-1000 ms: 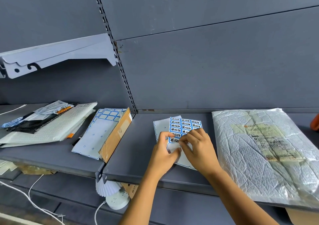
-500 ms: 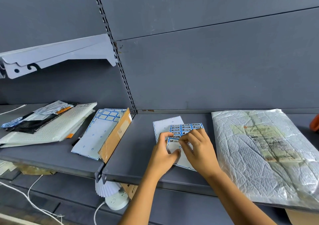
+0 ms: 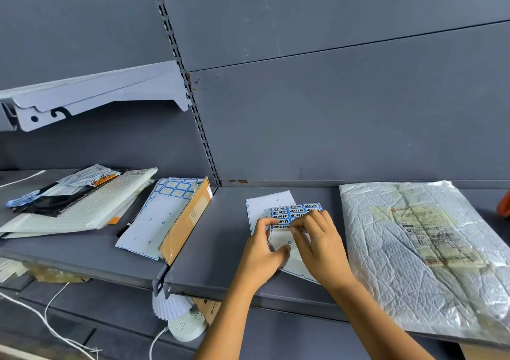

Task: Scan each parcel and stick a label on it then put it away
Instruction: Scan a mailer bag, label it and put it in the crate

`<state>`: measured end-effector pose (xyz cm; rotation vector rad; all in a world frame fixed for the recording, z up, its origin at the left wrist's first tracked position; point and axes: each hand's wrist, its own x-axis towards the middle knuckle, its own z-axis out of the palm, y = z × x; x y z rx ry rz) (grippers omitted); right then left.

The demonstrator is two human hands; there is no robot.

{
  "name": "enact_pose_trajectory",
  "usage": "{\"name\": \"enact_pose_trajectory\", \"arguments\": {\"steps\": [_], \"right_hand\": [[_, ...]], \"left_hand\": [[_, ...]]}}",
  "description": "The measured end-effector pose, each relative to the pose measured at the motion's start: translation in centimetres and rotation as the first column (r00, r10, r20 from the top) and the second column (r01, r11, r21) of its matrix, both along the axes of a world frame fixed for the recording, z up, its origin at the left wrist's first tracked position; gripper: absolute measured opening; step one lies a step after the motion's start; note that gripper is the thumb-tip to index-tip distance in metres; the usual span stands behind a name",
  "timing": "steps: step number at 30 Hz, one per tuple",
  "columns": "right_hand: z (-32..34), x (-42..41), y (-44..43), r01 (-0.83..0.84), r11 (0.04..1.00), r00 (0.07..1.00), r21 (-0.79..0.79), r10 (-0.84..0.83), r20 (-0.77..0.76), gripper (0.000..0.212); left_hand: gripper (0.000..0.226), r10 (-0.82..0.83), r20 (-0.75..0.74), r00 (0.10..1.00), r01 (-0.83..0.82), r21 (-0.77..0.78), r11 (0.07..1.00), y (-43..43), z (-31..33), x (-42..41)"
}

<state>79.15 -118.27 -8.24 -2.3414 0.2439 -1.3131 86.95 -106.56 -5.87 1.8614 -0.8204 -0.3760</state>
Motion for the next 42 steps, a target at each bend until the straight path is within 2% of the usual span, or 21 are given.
{"name": "enact_pose_trajectory", "arguments": {"steps": [10, 17, 19, 22, 25, 31, 36, 42], "right_hand": [[0.1, -0.1, 0.1, -0.019, 1.0, 1.0, -0.006, 0.019, 0.0, 0.005], [0.2, -0.1, 0.1, -0.038, 0.999, 0.999, 0.013, 0.038, -0.012, 0.003], [0.2, -0.1, 0.1, -0.044, 0.999, 0.999, 0.023, 0.044, -0.013, 0.003], [0.2, -0.1, 0.1, -0.047, 0.998, 0.999, 0.04, 0.047, 0.0, 0.006], [0.4, -0.1, 0.2, -0.042, 0.999, 0.999, 0.019, 0.042, -0.005, 0.006], [0.6, -0.1, 0.6, -0.082, 0.993, 0.996, -0.087, 0.079, -0.041, 0.004], [0.7, -0.3, 0.8, -0.145, 0.987, 0.987, -0.064, 0.14, -0.081, 0.003], [0.9, -0.5, 1.0, -0.143, 0.99, 0.987, -0.017, 0.141, -0.083, 0.004]], "left_hand": [[0.04, 0.033, 0.031, 0.999, -0.034, 0.034, 0.999, -0.1, -0.1, 0.2], [0.037, 0.028, -0.008, 1.0, -0.028, 0.029, 0.999, -0.1, 0.1, 0.2], [0.04, 0.012, -0.093, 0.996, -0.015, -0.034, 0.999, 0.0, 0.4, 0.2], [0.047, -0.027, -0.275, 0.961, -0.036, -0.222, 0.974, 0.2, 0.6, 0.5], [0.033, -0.01, -0.385, 0.923, -0.127, -0.329, 0.936, 0.3, 0.9, 1.0], [0.012, 0.133, -0.443, 0.887, -0.292, -0.312, 0.904, -0.5, 0.7, 1.5], [0.014, 0.14, -0.457, 0.878, -0.259, -0.21, 0.943, -0.6, 0.7, 2.7], [0.014, 0.157, -0.461, 0.873, -0.253, -0.153, 0.955, -0.9, 0.4, 3.1]]}}
